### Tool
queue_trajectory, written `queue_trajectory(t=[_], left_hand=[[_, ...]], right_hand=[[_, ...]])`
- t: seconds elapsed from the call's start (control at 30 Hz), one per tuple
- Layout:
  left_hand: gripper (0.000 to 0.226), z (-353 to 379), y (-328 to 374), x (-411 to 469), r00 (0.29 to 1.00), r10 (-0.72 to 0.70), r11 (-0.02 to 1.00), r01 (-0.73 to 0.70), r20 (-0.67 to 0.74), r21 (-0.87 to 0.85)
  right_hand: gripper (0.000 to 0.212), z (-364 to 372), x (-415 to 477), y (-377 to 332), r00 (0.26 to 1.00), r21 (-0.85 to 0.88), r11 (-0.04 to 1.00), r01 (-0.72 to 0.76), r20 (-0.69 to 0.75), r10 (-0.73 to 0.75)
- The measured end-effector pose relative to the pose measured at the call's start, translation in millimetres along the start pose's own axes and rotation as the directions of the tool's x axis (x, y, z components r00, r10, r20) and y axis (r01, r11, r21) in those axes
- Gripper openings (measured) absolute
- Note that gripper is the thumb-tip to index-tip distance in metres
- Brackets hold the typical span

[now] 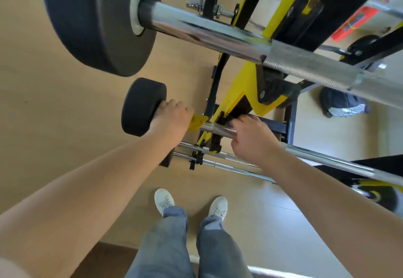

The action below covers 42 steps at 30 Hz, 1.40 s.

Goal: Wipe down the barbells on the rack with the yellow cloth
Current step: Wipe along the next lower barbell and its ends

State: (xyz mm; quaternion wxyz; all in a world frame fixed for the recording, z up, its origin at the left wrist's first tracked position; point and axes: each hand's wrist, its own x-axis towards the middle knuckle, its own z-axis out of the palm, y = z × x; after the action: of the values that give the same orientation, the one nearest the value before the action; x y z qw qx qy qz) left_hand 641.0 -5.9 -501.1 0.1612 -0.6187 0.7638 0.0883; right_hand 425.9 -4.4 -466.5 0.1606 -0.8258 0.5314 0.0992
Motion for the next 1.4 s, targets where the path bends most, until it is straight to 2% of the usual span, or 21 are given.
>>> queue_trajectory(t=[0.1,0.23,0.3,0.37,0.43,0.5,0.57,0.6,0.63,0.7,0.77,0.83,0.87,0.93,1.03,1.13,1.2,1.27,1.33,1.4], left_hand=[[0.026,1.5,22.0,10.0,1.0,-0.009,0.999,0.008,-0.019,-0.038],[0.017,9.5,61.9,3.5,0.985,-0.002,0.999,-0.006,-0.17,-0.049],[0.011,11.5,54.5,7.9,0.979,0.066,0.998,-0.069,-0.192,-0.008],[0.013,3.4,43.2,16.4,0.986,0.139,0.99,-0.135,-0.096,0.045],[0.018,-9.1,39.7,29.1,0.99,0.119,0.992,-0.121,0.077,0.028],[0.02,-21.1,41.9,42.7,0.944,0.126,0.992,-0.123,0.307,-0.029],[0.024,-26.4,42.0,52.7,0.887,0.139,0.99,-0.114,0.441,-0.082],[0.022,-25.6,40.7,52.0,0.894,0.134,0.991,-0.111,0.427,-0.08],[0.02,-23.2,39.7,45.4,0.926,0.126,0.992,-0.112,0.355,-0.059],[0.017,-8.5,39.6,21.5,0.99,0.126,0.992,-0.126,0.066,-0.002],[0.038,13.4,36.1,-2.7,0.988,0.107,0.994,-0.105,-0.115,0.025],[0.06,27.1,19.2,-13.5,0.989,0.041,0.997,-0.033,-0.14,0.064],[0.064,28.1,11.2,-14.8,0.991,0.013,0.996,-0.001,-0.131,0.086],[0.052,19.4,5.0,-12.9,0.997,-0.041,0.992,0.049,-0.066,0.116],[0.015,-7.7,9.9,6.9,0.988,-0.099,0.992,0.089,0.116,0.085],[0.013,-24.0,14.6,27.6,0.929,-0.107,0.993,0.083,0.354,0.082],[0.014,-26.5,16.5,29.2,0.912,-0.111,0.992,0.08,0.395,0.094],[0.017,-18.9,20.7,19.1,0.961,-0.129,0.991,0.114,0.245,0.075],[0.037,2.6,28.8,-2.8,0.993,-0.12,0.992,0.119,0.023,0.044],[0.059,26.0,37.0,-23.0,0.989,-0.082,0.991,0.095,-0.127,0.096]], right_hand=[[0.033,10.5,-1.5,5.7,0.999,0.041,0.999,0.014,0.046,-0.016],[0.032,18.4,2.9,10.6,0.999,-0.012,0.999,0.05,0.018,-0.05],[0.033,18.6,4.4,12.7,0.997,-0.012,0.997,0.07,0.015,-0.07],[0.035,19.1,3.7,14.3,0.997,-0.026,0.997,0.071,0.025,-0.071],[0.038,19.0,3.1,13.6,0.997,-0.071,0.995,0.064,0.038,-0.061],[0.04,19.9,2.5,11.7,0.998,-0.093,0.994,0.056,0.044,-0.052],[0.041,20.6,3.7,10.2,0.998,-0.098,0.994,0.045,0.055,-0.04],[0.04,20.3,4.1,8.7,0.998,-0.105,0.994,0.036,0.061,-0.03],[0.039,19.9,4.6,7.0,0.998,-0.109,0.994,0.027,0.06,-0.021],[0.039,19.6,4.7,4.4,0.999,-0.135,0.991,0.011,0.045,-0.005],[0.04,18.4,1.9,1.1,0.999,-0.188,0.982,-0.006,0.035,0.013],[0.038,15.6,-0.3,-5.2,0.999,-0.248,0.969,0.0,0.048,0.012],[0.036,12.8,-1.4,-8.9,0.998,-0.284,0.959,0.012,0.059,0.005],[0.033,8.7,-2.1,-15.2,0.997,-0.341,0.939,0.037,0.074,-0.012],[0.032,6.8,-2.5,-19.5,0.994,-0.361,0.932,0.023,0.106,0.017],[0.04,6.9,-3.0,-20.0,0.993,-0.339,0.941,0.014,0.117,0.028],[0.043,6.7,-3.8,-20.3,0.993,-0.333,0.943,0.01,0.112,0.029],[0.042,6.1,-4.4,-21.1,0.994,-0.326,0.945,-0.004,0.103,0.04],[0.04,4.9,-4.8,-22.8,0.994,-0.319,0.948,-0.018,0.099,0.052],[0.039,5.0,-5.5,-25.3,0.993,-0.321,0.947,-0.023,0.103,0.059]])
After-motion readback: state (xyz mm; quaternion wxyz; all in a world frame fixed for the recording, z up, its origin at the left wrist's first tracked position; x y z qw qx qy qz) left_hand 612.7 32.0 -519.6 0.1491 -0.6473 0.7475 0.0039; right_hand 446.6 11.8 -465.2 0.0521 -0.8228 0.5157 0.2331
